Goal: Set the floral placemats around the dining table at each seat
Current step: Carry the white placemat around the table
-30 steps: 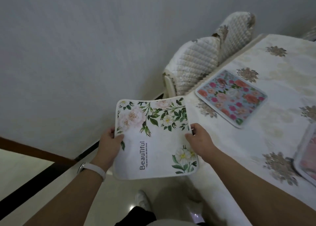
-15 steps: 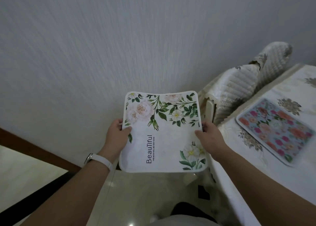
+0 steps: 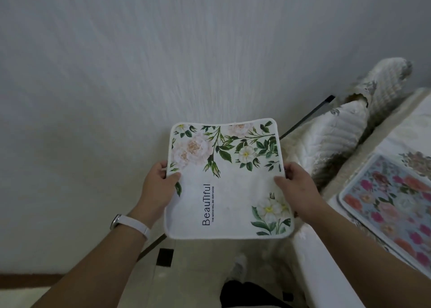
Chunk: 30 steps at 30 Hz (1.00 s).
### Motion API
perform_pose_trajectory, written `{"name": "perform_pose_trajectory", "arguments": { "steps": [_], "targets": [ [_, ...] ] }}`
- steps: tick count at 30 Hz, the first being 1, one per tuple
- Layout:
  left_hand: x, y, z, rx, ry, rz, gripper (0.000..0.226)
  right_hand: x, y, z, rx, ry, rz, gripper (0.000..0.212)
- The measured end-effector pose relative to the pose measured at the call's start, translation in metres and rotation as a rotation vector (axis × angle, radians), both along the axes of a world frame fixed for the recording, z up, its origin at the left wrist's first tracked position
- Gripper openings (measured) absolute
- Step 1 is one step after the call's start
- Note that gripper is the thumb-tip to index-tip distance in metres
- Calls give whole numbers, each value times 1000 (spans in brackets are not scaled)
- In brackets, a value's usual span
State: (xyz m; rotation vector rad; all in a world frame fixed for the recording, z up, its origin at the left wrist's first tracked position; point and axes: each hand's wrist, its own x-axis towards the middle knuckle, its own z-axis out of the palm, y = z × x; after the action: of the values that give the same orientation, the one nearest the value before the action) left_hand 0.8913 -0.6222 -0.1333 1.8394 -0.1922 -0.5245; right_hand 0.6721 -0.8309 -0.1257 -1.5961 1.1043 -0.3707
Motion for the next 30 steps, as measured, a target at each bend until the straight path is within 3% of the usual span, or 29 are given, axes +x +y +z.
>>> {"name": "perform_pose_trajectory", "arguments": {
  "steps": [9, 18, 30],
  "targets": [
    [48, -151, 26, -8, -19, -187, 17, 10, -104, 30, -37, -52, -191, 15],
    [39, -286, 44, -32, -30, -426, 21, -29, -160, 39, 16, -104, -503, 22],
    [69, -459, 23, -29, 4, -763, 22, -14, -237, 37, -12, -66, -801, 18]
  ]
}}
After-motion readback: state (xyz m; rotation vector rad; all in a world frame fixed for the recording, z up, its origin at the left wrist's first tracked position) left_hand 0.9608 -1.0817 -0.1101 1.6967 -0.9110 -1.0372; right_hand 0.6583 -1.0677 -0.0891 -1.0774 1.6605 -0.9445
